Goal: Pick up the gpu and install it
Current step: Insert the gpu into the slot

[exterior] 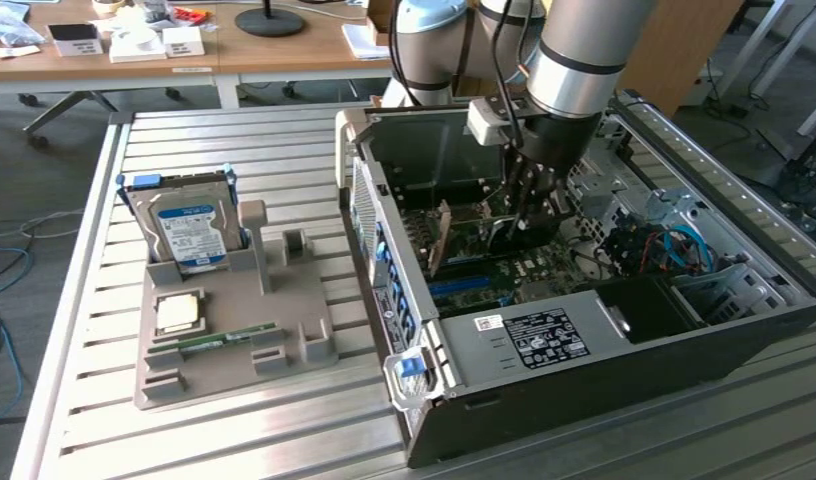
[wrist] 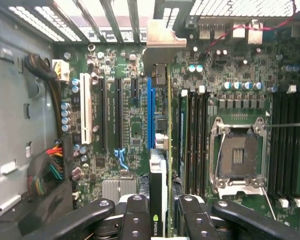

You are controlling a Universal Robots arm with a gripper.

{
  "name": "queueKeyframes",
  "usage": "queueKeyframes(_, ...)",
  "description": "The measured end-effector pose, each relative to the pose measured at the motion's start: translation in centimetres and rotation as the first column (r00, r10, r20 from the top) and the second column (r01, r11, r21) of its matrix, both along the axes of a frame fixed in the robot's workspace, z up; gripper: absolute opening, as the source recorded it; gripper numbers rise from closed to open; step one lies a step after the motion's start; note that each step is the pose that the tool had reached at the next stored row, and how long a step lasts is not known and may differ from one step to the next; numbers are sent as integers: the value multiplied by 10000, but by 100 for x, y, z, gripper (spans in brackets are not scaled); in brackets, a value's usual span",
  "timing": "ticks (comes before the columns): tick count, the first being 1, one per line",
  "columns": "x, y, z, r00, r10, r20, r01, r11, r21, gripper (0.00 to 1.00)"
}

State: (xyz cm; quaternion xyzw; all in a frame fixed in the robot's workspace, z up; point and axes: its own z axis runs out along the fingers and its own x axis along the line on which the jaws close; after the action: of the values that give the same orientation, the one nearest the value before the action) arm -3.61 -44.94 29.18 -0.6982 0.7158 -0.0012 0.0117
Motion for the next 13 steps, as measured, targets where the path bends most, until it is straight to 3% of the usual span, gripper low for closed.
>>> queueKeyframes(13,-73,-1,-19,10000,1,2,-1,10000,-2,27)
